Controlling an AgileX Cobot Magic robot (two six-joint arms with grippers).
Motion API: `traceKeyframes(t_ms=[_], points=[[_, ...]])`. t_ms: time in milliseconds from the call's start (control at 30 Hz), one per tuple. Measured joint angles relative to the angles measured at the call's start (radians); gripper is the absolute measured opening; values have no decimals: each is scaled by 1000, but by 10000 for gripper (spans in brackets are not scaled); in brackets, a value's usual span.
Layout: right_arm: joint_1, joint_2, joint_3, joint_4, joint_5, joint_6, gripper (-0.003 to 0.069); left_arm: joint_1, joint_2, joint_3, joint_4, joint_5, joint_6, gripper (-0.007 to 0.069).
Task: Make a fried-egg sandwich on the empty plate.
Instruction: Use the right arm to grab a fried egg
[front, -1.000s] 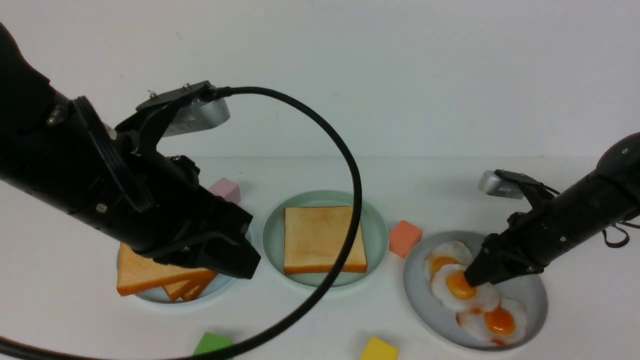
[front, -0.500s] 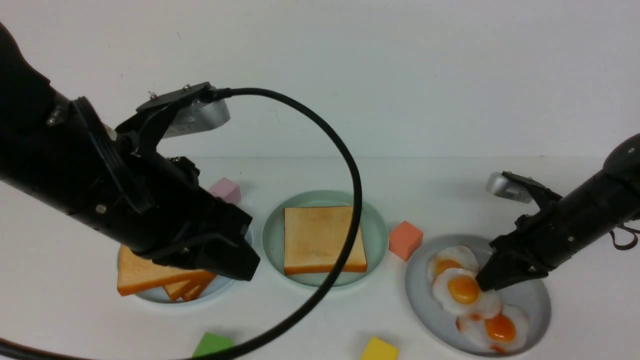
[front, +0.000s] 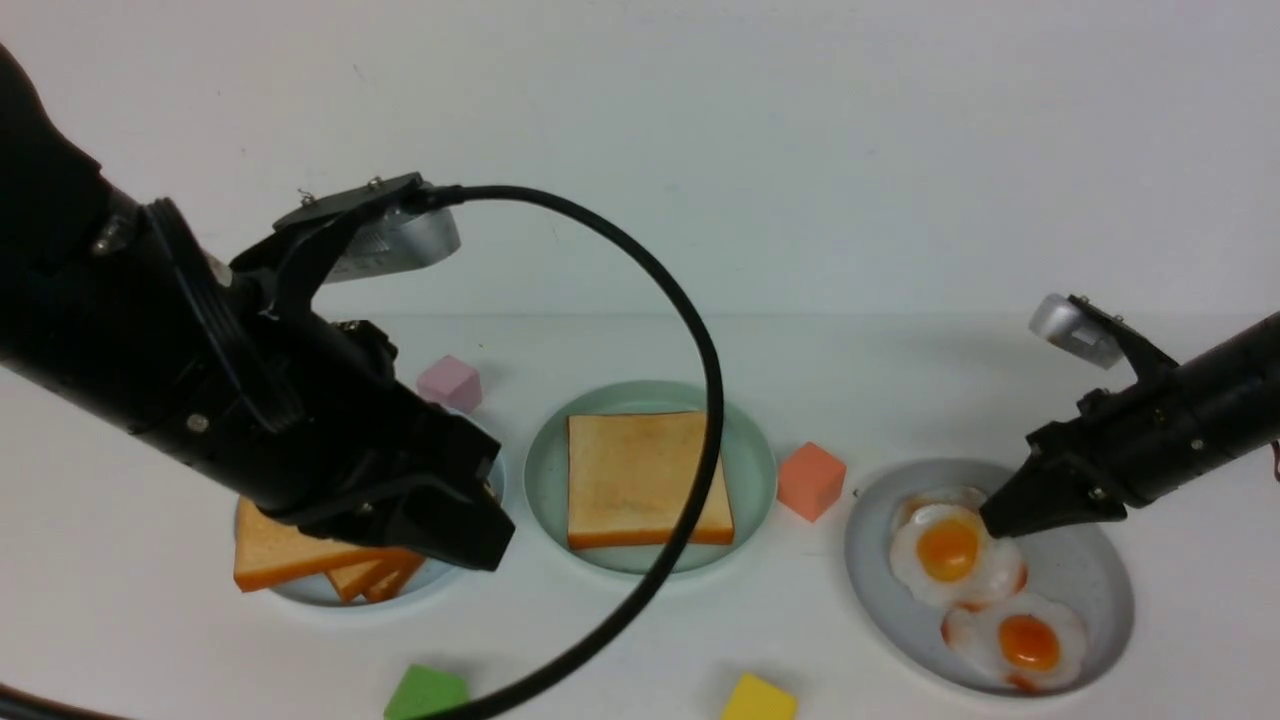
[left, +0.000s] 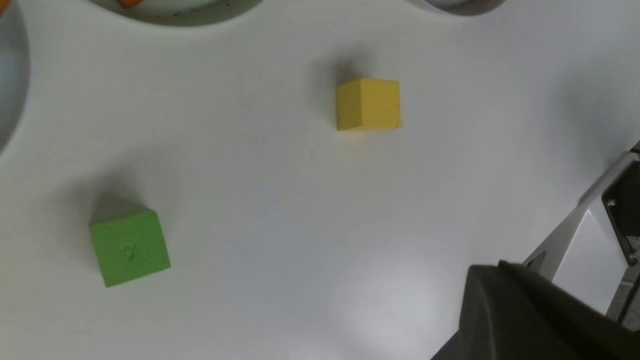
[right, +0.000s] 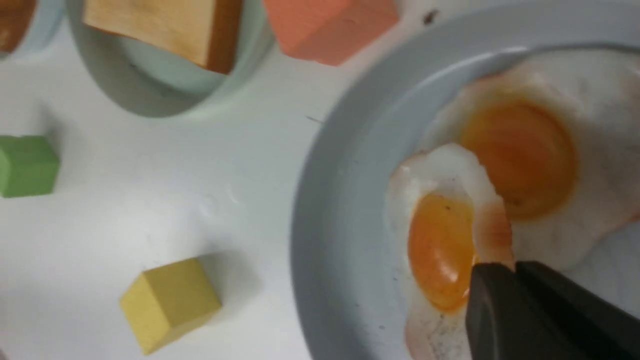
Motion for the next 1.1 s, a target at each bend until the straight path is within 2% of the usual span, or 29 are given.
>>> traceKeyframes(t_ms=[333, 533, 733, 900, 1033, 1100], points=[[0, 0, 0, -1, 3, -1, 27, 0, 0, 0, 4, 2, 0, 22], [0, 22, 0, -87, -12, 40, 27, 0, 0, 0, 12, 2, 0, 28], [0, 53, 0, -67, -10, 53, 29, 0, 0, 0, 15, 2, 0, 29], [0, 53, 0, -98, -11, 89, 79, 0, 0, 0, 15, 2, 0, 37], [0, 56, 4, -134, -15, 101, 148, 0, 0, 0, 15, 2, 0, 39], [0, 60, 5, -136, -15, 104, 209, 0, 0, 0, 15, 2, 0, 39]])
